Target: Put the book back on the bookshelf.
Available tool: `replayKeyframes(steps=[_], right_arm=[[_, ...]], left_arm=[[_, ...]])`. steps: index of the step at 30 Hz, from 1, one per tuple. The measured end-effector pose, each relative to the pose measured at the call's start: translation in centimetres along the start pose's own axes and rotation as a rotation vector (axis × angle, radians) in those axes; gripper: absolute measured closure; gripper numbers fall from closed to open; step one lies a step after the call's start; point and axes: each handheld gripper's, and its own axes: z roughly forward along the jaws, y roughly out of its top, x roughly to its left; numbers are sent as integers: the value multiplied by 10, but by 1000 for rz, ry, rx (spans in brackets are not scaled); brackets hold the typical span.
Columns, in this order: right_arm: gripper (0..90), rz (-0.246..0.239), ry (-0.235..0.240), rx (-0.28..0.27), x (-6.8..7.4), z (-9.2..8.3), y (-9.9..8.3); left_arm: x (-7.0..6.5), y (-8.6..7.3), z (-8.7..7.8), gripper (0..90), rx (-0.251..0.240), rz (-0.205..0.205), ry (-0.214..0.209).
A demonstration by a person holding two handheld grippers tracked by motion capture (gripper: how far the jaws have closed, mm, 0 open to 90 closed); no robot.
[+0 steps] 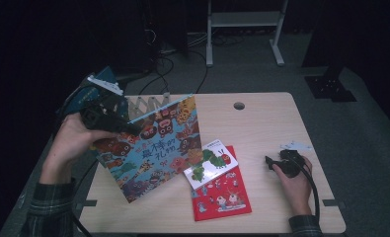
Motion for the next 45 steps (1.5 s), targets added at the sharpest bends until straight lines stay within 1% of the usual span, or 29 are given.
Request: replayKeyframes(steps=[6,9,13,18,20,25,28,30,35,43,45], right_arm=[[301,0,0,0,0,0,0],[302,1,-2,-1,0,0,0],[302,-3,-2,-2,0,0,0],[302,-2,-2,-2,0,0,0],[302,-1,-2,-2,0,0,0],[302,0,-2,0,0,0,0],[302,1,-2,0,0,0,0],[302,1,-1,0,0,0,0],[302,1,-2,0,0,0,0],[302,2,-3,0,0,0,0],[303,2,-3,0,0,0,0]], left_arm=[[10,-18,-17,805,-14,-42,36],[17,-29,-29,805,-31,-82,53],[24,-43,-42,805,-44,-118,85],[35,-60,-53,805,-51,-173,126],[39,-67,-57,805,-52,-197,148],[50,-79,-63,805,-40,-250,199],[54,-85,-66,805,-29,-269,224],[58,-89,-68,805,-33,-289,241],[65,-96,-72,805,-44,-322,259],[71,-103,-75,805,-40,-353,292],[73,-103,-73,805,-39,-358,313]])
